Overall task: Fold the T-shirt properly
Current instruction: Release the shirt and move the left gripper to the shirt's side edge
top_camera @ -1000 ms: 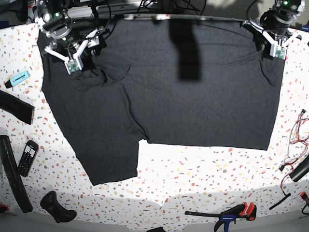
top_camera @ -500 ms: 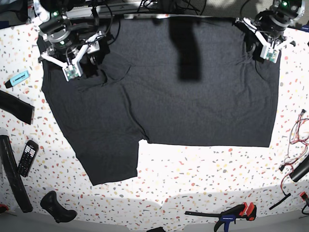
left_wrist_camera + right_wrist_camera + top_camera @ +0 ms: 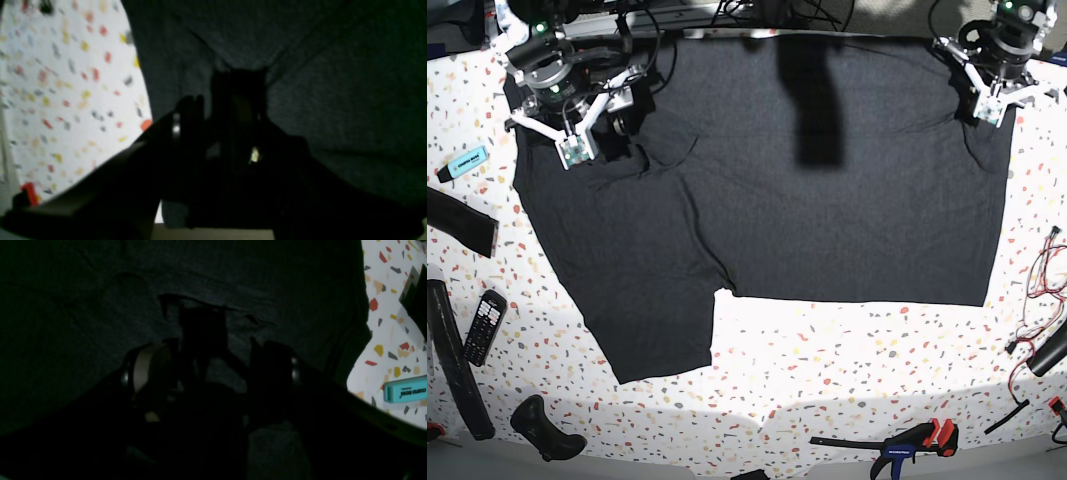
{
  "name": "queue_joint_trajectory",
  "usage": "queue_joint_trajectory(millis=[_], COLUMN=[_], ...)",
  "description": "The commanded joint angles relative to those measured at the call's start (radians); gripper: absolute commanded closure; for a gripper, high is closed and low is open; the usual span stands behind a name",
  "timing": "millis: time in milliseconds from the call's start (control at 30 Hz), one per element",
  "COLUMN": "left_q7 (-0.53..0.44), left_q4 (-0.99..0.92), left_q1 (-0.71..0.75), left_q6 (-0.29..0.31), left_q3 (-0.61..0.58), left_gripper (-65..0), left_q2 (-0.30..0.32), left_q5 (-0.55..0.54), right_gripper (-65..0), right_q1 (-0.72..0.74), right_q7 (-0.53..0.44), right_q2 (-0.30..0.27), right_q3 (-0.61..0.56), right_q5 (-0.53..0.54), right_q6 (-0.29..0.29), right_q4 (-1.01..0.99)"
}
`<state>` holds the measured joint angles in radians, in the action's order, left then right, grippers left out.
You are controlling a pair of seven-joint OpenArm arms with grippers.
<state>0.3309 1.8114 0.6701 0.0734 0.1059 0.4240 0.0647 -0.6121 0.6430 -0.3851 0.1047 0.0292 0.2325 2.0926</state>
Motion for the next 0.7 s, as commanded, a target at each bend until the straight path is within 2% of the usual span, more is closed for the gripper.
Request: queue_joint_trajectory(millis=[0, 467, 567, 667], left_q7=[-0.032, -0.072, -0.033, 0.047], left_q4=[0.011, 0.013, 0.012, 0.011], left_q1=[0.005, -0.146, -0.236, -0.359], left_q6=[-0.011, -0.019, 0.037, 0.085], left_q3=[0.006, 0.006, 0.006, 0.006], left_gripper=[-17.7, -18.1, -24.0, -26.8], left_q2=[0.008, 0.009, 0.008, 0.009], left_q5=[0.018, 0.023, 0.021, -0.026], right_gripper=[-41.3, -41.3, -41.3, -41.3], right_q1=[0.002, 0.003, 0.003, 0.003], right_q7=[-0.026, -0.048, -0.056, -0.009], right_q2=[-0.011, -0.011, -0.011, -0.011], right_q3=[0.007, 0.007, 0.007, 0.007], right_q5=[0.002, 0.001, 0.001, 0.001], right_q6=[-0.009, -0.009, -0.009, -0.009], right_q4=[0.023, 0.111, 0.112, 0.112])
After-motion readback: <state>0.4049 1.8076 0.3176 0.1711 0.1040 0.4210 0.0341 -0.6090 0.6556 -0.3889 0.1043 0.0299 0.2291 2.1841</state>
